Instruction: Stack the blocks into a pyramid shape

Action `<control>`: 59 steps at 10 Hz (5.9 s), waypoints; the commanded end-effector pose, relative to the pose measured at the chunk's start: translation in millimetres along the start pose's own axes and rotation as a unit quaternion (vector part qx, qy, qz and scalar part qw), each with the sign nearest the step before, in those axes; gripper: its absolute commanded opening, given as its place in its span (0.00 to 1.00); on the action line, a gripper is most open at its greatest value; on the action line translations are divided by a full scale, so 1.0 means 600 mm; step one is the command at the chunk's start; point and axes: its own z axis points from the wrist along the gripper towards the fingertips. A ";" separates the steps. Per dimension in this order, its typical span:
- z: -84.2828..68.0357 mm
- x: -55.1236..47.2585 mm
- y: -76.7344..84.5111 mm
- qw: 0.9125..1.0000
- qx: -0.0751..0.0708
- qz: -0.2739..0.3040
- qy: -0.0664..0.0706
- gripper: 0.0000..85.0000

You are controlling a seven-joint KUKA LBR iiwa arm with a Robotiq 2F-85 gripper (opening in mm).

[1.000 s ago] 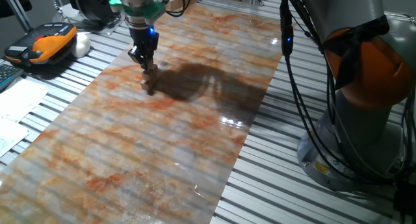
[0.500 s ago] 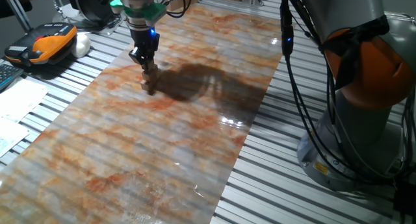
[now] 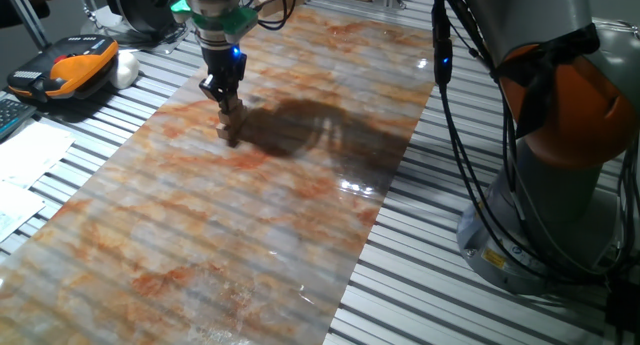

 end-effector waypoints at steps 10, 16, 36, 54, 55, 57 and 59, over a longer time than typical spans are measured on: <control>0.001 -0.001 0.001 1.000 0.000 -0.001 0.010 0.00; -0.001 -0.001 0.000 1.000 -0.005 -0.002 0.011 0.00; 0.003 -0.002 0.001 0.999 0.013 0.035 -0.005 0.60; -0.123 -0.001 0.036 1.000 -0.011 0.019 0.018 0.00; -0.124 0.000 0.039 0.999 -0.017 0.019 0.022 0.00; -0.121 -0.001 0.043 0.999 -0.021 0.017 0.023 0.00; -0.129 0.002 0.050 0.999 -0.021 0.005 0.034 0.00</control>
